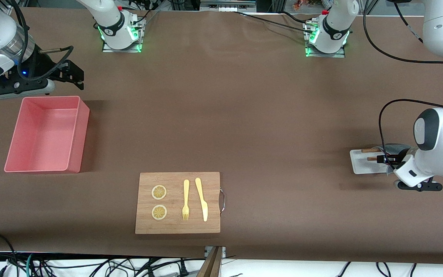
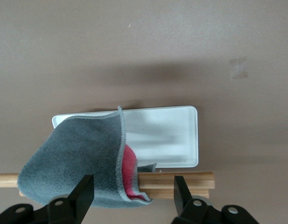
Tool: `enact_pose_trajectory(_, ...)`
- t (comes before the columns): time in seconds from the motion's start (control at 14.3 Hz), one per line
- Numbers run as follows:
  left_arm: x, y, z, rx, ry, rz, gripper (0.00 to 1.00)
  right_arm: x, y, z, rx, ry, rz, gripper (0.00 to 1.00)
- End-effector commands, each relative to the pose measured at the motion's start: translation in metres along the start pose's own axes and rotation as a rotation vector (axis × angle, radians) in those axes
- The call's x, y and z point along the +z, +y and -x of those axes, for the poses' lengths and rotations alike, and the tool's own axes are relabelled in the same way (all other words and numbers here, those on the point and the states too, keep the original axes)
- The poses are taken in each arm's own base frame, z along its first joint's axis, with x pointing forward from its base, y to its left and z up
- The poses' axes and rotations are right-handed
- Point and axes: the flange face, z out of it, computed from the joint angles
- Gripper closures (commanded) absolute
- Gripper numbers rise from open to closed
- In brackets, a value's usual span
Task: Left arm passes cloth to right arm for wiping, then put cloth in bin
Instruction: 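Close the left gripper on the grey cloth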
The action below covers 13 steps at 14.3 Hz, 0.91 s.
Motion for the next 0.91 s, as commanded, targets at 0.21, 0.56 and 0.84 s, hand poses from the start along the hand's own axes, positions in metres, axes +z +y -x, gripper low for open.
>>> enact_pose_trajectory(0.21, 0.0246, -0.0097, -0.0018, -0.003, -0.015, -0.012, 0.34, -0.0029, 0.0026, -0.0021, -0.010, 0.003, 0.008, 0.00)
enact_pose_trajectory(0.56, 0.0206, -0.0095, -0.0026, -0.002, -0.007, -0.013, 0.53, -0.0019, 0.0041, -0.0024, -0.007, 0.000, 0.007, 0.00)
enact_pose_trajectory(0.84, 0.0186, -0.0088, -0.0027, -0.001, -0.004, -0.014, 0.56, -0.0021, 0.0035, -0.0026, -0.008, 0.001, 0.008, 0.00)
